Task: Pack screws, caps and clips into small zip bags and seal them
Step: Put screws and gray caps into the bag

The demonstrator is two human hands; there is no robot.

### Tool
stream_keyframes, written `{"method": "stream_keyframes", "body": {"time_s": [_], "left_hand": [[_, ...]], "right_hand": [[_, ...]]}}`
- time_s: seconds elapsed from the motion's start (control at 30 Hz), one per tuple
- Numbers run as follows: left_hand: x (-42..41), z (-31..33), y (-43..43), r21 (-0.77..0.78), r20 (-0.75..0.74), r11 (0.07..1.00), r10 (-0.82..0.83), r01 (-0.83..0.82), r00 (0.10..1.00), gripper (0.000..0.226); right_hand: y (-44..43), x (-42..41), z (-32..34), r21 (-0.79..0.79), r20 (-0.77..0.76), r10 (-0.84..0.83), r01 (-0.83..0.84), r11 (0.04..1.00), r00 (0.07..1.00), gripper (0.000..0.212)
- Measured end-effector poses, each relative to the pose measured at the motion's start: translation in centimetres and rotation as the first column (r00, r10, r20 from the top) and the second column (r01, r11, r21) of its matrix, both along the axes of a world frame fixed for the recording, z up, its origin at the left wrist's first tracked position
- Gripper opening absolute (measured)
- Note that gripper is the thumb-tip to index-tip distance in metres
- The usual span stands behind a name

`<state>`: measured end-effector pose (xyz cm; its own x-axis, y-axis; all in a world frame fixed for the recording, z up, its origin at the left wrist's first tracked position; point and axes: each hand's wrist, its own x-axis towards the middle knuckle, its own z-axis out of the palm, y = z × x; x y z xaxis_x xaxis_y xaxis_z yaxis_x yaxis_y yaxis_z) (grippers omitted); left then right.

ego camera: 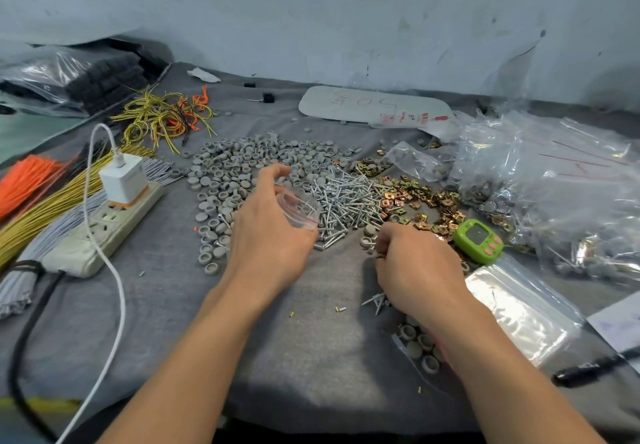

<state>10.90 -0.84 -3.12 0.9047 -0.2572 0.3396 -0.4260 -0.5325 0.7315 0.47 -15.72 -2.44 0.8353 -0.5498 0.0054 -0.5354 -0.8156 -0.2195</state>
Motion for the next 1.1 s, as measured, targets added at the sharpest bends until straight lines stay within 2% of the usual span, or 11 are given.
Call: {"method": "stream_keyframes", "body": {"time_s": [0.23, 0.4, 0.5, 0.6, 0.7, 0.8, 0.9, 1.03, 1.1], "left_hand": [[-0.1, -0.8, -0.7, 0.121, 0.048, 0.992, -0.038, 0.032, 0.998, 0.074], [-0.2, -1.0, -0.8, 0.158, 0.061, 0.987, -0.041, 0.031, 0.997, 0.078], [-0.1, -1.0, -0.7, 0.153, 0.065, 0.988, -0.039, 0.029, 0.997, 0.079], [0.0, -1.1, -0.6, 0.147, 0.058, 0.989, -0.038, 0.029, 0.998, 0.08], [-0.1, -1.1, -0.5, 0.154, 0.058, 0.987, -0.045, 0.036, 0.997, 0.082], [-0.2, -1.1, -0.6, 0.171, 0.068, 0.984, -0.064, 0.052, 0.996, 0.083], [-0.5, -1.0, -0.7, 0.194, 0.061, 0.978, -0.084, 0.071, 0.995, 0.087], [-0.9, -1.1, -0.9, 0.188, 0.038, 0.974, -0.136, 0.126, 0.99, 0.096], [-1.1, -0.9, -1.1, 0.19, 0.027, 0.966, -0.186, 0.178, 0.982, 0.097]], "right_hand": [[-0.9, -0.2, 0.0, 0.096, 0.171, -0.092, 0.076, 0.992, 0.981, 0.01], [-1.6, -0.1, -0.1, 0.154, 0.152, -0.109, 0.085, 0.984, 0.982, 0.012], [-1.9, -0.2, 0.1, 0.172, 0.183, -0.136, 0.105, 0.98, 0.974, 0.006], [-2.2, -0.4, 0.1, 0.182, 0.233, -0.163, 0.122, 0.976, 0.959, 0.02], [-2.6, -0.5, 0.0, 0.241, 0.267, -0.199, 0.134, 0.961, 0.943, 0.025], [-2.8, -0.6, -0.1, 0.262, 0.262, -0.168, 0.098, 0.96, 0.95, 0.02], [-2.8, -0.5, -0.2, 0.325, 0.335, -0.155, 0.041, 0.945, 0.929, 0.005], [-2.9, -0.3, -0.5, 0.349, 0.378, -0.155, 0.015, 0.937, 0.912, 0.014], [-2.9, -0.2, -0.4, 0.414, 0.448, -0.19, -0.014, 0.91, 0.873, 0.012]]}}
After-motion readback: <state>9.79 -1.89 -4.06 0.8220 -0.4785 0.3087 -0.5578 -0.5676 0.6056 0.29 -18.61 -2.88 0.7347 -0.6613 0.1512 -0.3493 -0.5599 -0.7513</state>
